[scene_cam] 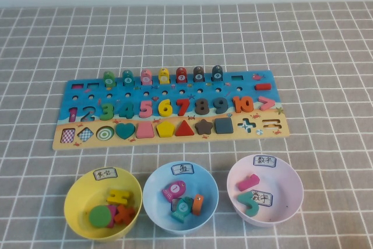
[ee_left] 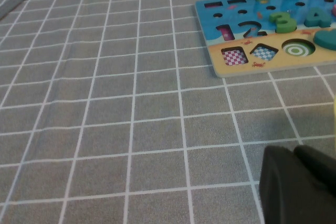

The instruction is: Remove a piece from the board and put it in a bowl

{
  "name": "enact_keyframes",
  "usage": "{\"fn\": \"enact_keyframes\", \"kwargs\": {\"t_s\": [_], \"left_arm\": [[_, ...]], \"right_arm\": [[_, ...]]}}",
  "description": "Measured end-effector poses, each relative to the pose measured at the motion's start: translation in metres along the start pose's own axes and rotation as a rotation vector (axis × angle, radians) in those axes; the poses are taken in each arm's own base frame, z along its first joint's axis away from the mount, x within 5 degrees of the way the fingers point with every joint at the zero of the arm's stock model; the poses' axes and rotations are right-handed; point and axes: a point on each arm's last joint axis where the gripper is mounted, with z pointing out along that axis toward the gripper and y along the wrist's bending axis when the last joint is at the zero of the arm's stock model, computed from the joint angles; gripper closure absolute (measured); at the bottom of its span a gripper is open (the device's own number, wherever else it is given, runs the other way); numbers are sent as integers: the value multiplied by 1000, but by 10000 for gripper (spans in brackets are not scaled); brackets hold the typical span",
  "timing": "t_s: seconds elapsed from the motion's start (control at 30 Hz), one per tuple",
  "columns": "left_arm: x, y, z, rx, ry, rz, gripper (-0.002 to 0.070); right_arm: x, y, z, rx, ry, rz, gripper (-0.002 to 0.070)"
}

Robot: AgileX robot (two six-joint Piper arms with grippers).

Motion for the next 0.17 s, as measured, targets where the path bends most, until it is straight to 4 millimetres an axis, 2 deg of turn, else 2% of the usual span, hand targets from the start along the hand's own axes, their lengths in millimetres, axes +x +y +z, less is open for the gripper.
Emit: {"fn": "enact_keyframes", "kwargs": {"t_s": [0.17], "left_arm": [[0, 0, 0, 0, 0, 0, 675]], "right_arm": [[0, 0, 0, 0, 0, 0, 694]]}}
